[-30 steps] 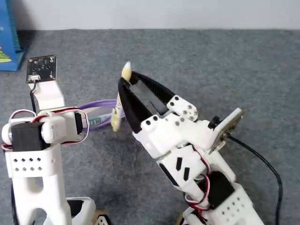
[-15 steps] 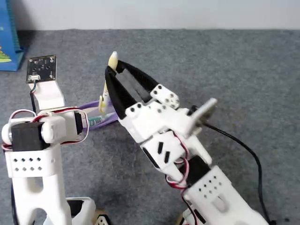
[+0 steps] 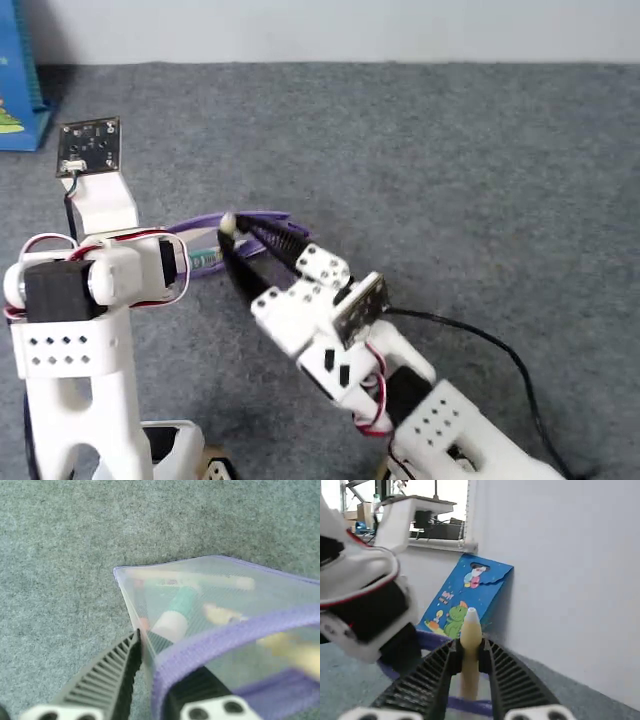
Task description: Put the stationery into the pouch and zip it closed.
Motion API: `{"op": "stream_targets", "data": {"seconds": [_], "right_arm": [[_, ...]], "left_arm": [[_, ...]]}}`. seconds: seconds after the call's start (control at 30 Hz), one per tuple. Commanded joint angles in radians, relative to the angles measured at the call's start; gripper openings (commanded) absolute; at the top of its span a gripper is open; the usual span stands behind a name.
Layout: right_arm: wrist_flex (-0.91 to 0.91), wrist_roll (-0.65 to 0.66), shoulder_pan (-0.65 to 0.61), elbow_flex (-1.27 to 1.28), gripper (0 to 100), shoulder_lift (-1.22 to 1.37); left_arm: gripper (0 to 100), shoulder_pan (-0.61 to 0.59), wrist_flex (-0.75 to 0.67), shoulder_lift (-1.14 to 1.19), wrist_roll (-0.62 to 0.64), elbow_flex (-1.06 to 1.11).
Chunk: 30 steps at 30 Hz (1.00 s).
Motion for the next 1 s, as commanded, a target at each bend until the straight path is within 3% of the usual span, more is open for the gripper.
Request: {"op": "stream_targets", "data": {"seconds": [0.0,0.23,0.47,0.63,0.97], "right_arm": [[0.220,0.012,-0.036,-0.049,18.5,-0.125],[0.527,-0.052,0.008,-0.163,22.7,-0.274],[0.759,-0.172,0.211,-0.226,22.7,-0.294],[0.762,-0.209,0.240,-0.161,22.6,-0.294],[0.601,-0.212,0.203,-0.031,22.6,-0.200]], "left_arm": [[1,0.002,0.020,0.003,0.009,-0.004],[1,0.002,0.020,0.003,0.009,-0.004],[1,0.002,0.020,0.003,0.009,-0.004],[1,0.002,0.020,0.003,0.009,-0.004],[1,0.002,0.020,0.003,0.009,-0.004]]}}
